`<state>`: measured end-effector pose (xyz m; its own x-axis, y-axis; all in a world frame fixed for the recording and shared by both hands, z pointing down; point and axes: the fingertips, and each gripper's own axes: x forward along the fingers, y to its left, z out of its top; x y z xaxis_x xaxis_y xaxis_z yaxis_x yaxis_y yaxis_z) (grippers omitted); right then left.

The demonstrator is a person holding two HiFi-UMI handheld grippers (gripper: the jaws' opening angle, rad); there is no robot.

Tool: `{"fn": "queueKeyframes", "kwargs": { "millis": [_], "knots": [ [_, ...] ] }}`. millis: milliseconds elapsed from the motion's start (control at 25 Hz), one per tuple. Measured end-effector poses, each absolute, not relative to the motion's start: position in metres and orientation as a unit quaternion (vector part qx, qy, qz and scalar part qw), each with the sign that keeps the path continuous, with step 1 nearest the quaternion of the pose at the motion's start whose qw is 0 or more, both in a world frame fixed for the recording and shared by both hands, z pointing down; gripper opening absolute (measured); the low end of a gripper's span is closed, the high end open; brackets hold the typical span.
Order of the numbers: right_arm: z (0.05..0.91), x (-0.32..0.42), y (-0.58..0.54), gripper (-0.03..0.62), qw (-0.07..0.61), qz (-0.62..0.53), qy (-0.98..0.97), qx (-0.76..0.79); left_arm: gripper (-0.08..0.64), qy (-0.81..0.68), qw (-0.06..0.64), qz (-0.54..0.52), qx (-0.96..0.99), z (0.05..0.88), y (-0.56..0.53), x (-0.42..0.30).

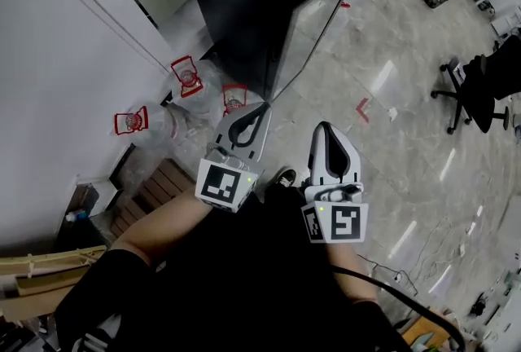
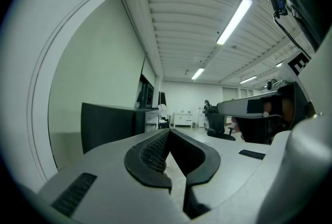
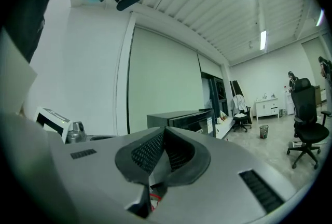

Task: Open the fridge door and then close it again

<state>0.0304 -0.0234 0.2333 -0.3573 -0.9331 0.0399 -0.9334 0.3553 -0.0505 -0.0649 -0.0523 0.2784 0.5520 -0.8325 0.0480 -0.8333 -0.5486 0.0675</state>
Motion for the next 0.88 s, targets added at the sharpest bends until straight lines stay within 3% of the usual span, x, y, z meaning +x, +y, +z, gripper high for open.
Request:
{"fn": "queueKeyframes", "kwargs": {
  "millis": [520, 600, 880],
  "knots": [
    [0.358, 0.061, -0.179, 0.015, 0.019, 0.051, -0.843, 0.536, 0.008, -0.532, 0.008, 0.058, 0.845, 0.416, -0.211, -0.032],
    [0.38, 0.063, -0.19, 0.015, 0.02, 0.066, -0.84, 0.538, 0.106, -0.529, 0.005, 0.063, 0.846, 0.437, -0.227, -0.03],
    [0.443, 0.072, -0.203, 0.015, 0.027, 0.111, -0.828, 0.549, 0.107, -0.524, -0.005, 0.063, 0.849, 0.486, -0.264, -0.022]
  ]
}}
